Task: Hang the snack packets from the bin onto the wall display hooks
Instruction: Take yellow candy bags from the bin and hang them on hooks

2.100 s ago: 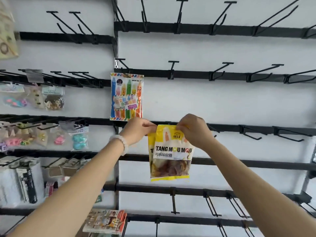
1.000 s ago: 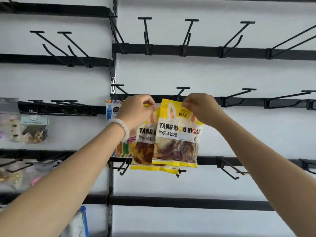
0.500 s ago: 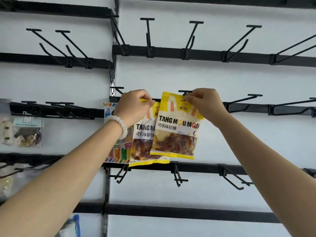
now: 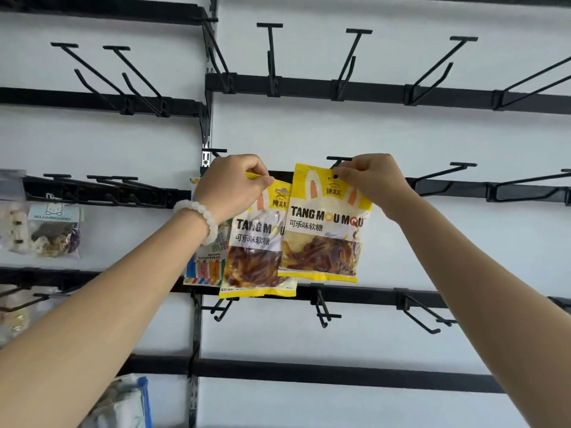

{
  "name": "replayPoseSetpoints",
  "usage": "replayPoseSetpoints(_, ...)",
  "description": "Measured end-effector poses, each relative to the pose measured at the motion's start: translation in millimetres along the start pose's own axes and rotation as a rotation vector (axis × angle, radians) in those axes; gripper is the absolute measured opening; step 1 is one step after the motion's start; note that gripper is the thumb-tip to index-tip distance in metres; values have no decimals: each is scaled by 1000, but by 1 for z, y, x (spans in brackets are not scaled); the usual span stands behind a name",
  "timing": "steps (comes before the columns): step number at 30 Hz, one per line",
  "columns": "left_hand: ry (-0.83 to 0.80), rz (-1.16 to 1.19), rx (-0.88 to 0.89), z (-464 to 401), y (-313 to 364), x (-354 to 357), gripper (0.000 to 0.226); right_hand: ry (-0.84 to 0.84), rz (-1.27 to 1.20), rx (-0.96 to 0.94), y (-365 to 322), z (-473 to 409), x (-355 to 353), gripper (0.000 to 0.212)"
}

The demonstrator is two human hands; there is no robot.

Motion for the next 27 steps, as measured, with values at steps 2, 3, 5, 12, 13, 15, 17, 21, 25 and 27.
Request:
replayPoseSetpoints(2, 6, -11, 4, 2, -2, -3, 13, 11, 17, -13, 1, 1, 0, 8)
replayPoseSetpoints(3, 11, -17, 5, 3, -2, -5, 13, 16, 30, -18, 2, 1, 1, 10)
replayPoseSetpoints(5, 22, -29, 5, 4, -5, -9, 13, 19, 55, -27, 3, 1, 2, 15)
replayPoseSetpoints(12, 63, -41, 35, 3, -8, -28, 12, 42, 109, -37, 17, 2, 5, 17)
replayPoseSetpoints(13, 66, -46, 39, 3, -8, -30, 12, 46, 111, -39, 17, 1, 6, 18)
replayPoseSetpoints(15, 70, -48, 31, 5, -10, -35, 13, 52, 130, -49, 19, 0, 7, 20)
replayPoseSetpoints(17, 58, -50, 26, 7, -12, -37, 13, 56, 144, -57, 21, -1, 8, 20)
replayPoseSetpoints(21, 55, -54, 21, 11, -18, -41, 12, 81, 182, -68, 22, -2, 10, 20)
replayPoseSetpoints(25, 40, -24, 18, 13, -19, -40, 9, 70, 204, -85, 20, 0, 11, 22)
replayPoseSetpoints(27, 27, -7, 21, 13, -16, -35, 10, 63, 208, -77, 20, 2, 11, 22)
Point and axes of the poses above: each hand's wrist, its own z-axis away from the middle knuckle, its own x-axis out of the palm, y = z × x, the point moved 4 cm from there along -z, towards the middle knuckle, and after that the axes turned 4 degrees about -z, right-handed, at the moved point
